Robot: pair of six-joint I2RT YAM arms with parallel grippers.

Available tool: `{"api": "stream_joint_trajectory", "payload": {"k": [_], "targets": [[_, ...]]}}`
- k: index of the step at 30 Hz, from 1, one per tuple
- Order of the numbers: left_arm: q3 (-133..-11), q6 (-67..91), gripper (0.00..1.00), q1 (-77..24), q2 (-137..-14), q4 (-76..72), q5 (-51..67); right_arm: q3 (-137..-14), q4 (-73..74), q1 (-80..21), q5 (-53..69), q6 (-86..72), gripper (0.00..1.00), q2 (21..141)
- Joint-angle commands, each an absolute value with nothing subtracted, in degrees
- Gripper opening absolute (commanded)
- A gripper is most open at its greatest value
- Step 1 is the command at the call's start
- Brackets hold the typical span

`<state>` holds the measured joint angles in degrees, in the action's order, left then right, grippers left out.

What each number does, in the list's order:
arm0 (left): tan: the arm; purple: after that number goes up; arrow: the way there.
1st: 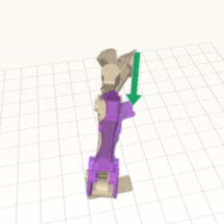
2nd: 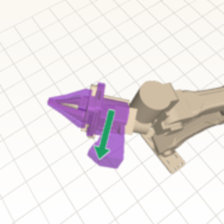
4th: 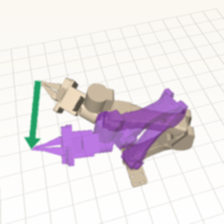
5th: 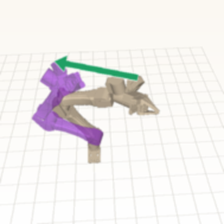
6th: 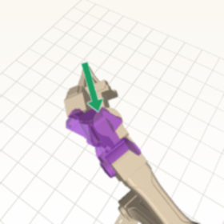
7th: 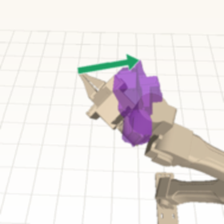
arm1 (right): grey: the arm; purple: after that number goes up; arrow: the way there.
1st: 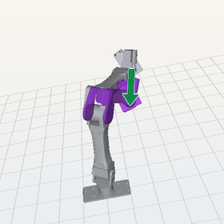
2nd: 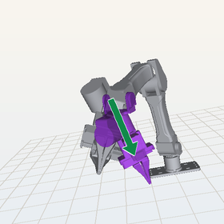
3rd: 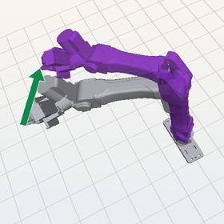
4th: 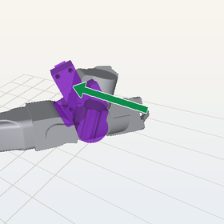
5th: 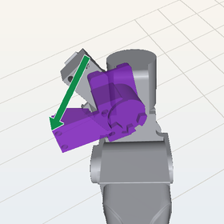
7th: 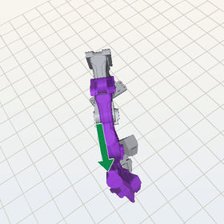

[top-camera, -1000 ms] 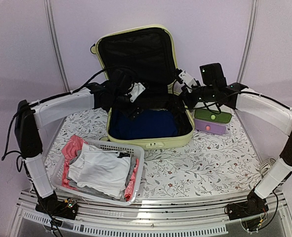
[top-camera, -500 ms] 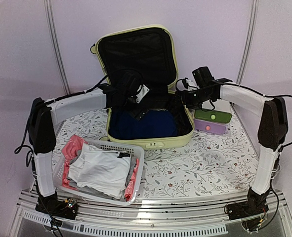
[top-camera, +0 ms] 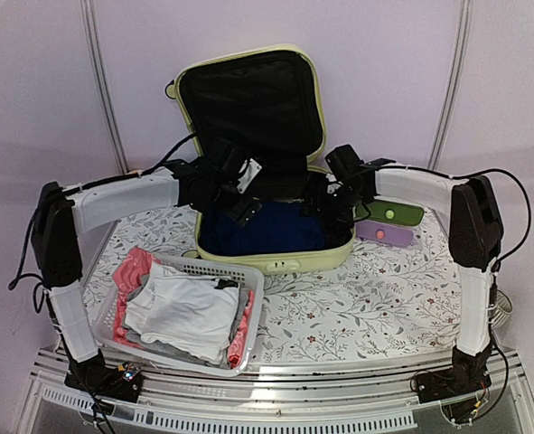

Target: Open, take out, and arrange the luggage

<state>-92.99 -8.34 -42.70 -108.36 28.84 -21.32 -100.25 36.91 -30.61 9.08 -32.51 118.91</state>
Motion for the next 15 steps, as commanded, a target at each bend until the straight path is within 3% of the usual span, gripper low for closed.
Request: {"api": "stream_joint_trajectory", "payload": {"k": [1, 15], "targets": [[-90.91, -7.70, 0.98, -42.49, -104.65, 25.49, -21.62, -101.73, 38.65, -30.95, 6.42, -36.11, 0.99, 121.99], [-86.40, -7.91, 0.98, -41.21, -99.76, 24.00, -21.39, -106.39, 38.69, -32.56, 9.52, -39.12, 0.98, 130.70]]}}
